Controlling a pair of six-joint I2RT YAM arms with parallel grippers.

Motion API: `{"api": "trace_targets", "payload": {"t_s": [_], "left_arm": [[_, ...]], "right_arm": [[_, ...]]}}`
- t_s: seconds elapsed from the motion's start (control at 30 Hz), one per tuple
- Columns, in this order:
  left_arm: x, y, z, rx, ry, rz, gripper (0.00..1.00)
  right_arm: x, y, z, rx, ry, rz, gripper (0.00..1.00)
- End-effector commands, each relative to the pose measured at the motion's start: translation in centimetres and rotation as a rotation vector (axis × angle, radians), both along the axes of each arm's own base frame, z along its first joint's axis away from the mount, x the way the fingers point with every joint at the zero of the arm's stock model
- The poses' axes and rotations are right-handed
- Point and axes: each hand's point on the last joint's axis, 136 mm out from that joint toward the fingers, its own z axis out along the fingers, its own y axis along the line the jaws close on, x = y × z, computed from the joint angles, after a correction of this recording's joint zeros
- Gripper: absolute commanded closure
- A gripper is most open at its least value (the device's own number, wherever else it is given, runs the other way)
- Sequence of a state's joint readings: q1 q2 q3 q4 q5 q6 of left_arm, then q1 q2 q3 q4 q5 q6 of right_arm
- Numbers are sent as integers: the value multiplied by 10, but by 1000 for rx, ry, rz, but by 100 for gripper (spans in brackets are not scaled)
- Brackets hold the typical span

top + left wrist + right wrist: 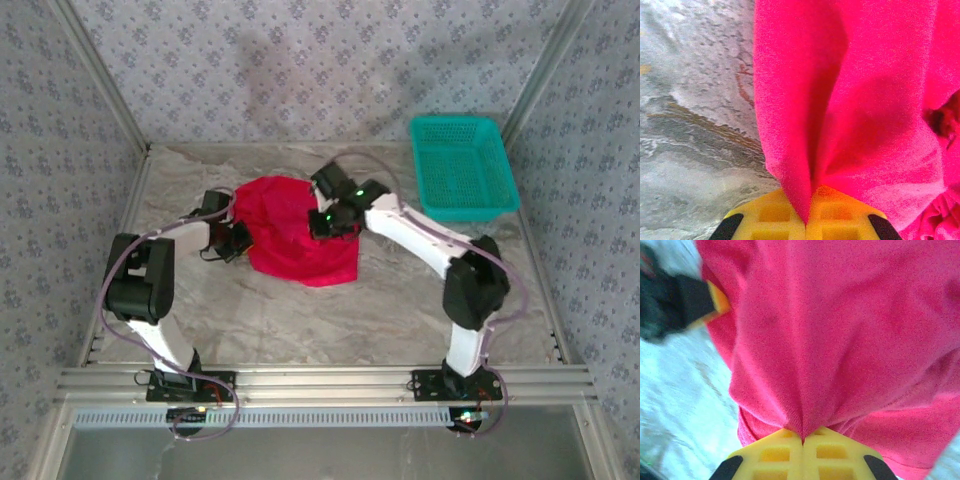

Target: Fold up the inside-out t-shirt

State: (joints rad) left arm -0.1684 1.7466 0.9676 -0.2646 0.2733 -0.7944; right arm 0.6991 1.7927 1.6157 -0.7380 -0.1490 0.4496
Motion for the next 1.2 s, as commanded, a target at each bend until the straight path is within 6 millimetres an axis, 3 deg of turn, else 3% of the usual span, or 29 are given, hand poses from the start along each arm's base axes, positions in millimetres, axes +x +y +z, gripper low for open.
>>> {"api": "trace_targets", "payload": {"t_s": [0.0,0.17,0.27,0.37,0.5,0.6,0.7,0.8,0.83,0.93,1.03,1.1,1.17], "left_arm": [[9,18,40,29,-67,25,100],[9,53,118,94,-185,65,100],[2,77,174,124,-287,108,100],[-14,96,228,143,-388,148,100],[-37,115,291,172,-527,195,100],[-49,119,319,183,-593,203,100],[-44,110,314,141,-590,169,100],[-25,100,275,68,-509,141,100],[-18,94,256,36,-468,127,100],[3,70,208,-25,-382,68,100],[12,48,166,-14,-297,15,100],[15,44,143,-1,-250,4,100],[16,46,124,10,-204,9,100]], "right_arm": [[11,-40,83,99,-122,-57,100],[28,-97,163,264,-249,-183,100],[32,-124,194,329,-302,-237,100],[25,-135,224,405,-323,-239,100],[13,-141,256,499,-356,-225,100],[14,-154,254,496,-357,-270,100],[35,-177,220,468,-303,-374,100],[70,-192,165,451,-231,-458,100],[85,-193,146,437,-211,-467,96],[123,-191,82,355,-93,-474,66],[128,-179,32,247,18,-444,54],[119,-162,16,201,45,-409,50],[98,-132,3,180,68,-342,48]]}}
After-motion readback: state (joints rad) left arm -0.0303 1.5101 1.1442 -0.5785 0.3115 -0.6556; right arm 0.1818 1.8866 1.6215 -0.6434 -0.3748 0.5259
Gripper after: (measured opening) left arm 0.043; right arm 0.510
